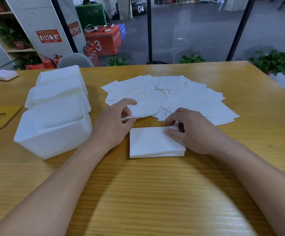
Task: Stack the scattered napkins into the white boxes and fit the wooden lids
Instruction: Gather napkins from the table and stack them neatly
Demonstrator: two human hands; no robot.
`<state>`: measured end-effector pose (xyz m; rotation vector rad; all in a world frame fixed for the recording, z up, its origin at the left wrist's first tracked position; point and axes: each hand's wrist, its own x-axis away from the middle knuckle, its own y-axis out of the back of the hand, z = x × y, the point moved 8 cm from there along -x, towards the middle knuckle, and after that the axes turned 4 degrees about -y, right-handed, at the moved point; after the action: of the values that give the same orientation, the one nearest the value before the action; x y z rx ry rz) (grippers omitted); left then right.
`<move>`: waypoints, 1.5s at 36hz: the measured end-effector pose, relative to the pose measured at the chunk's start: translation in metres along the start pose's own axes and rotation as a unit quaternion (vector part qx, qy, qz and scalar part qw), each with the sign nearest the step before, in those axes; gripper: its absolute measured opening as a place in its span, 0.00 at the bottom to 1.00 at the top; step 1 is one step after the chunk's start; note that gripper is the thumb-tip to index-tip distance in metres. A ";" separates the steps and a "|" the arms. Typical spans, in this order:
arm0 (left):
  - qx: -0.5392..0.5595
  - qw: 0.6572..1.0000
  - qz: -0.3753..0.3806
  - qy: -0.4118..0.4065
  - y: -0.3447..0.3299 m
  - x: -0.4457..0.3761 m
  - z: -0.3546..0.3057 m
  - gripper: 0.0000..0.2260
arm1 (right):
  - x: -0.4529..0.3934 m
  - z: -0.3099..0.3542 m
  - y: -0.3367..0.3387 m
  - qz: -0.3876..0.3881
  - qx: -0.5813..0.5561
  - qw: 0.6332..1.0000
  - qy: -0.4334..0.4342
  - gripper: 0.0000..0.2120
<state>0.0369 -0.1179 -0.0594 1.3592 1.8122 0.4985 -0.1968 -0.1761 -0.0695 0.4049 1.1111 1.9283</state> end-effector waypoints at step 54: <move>0.113 0.982 0.141 0.046 -0.010 0.007 -0.006 0.07 | 0.000 -0.014 0.002 0.035 -0.143 0.985 -0.086 0.05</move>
<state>0.0255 -0.1141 -0.0657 1.7913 1.8015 0.5221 -0.2066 -0.1845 -0.0755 0.4448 0.7038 2.0352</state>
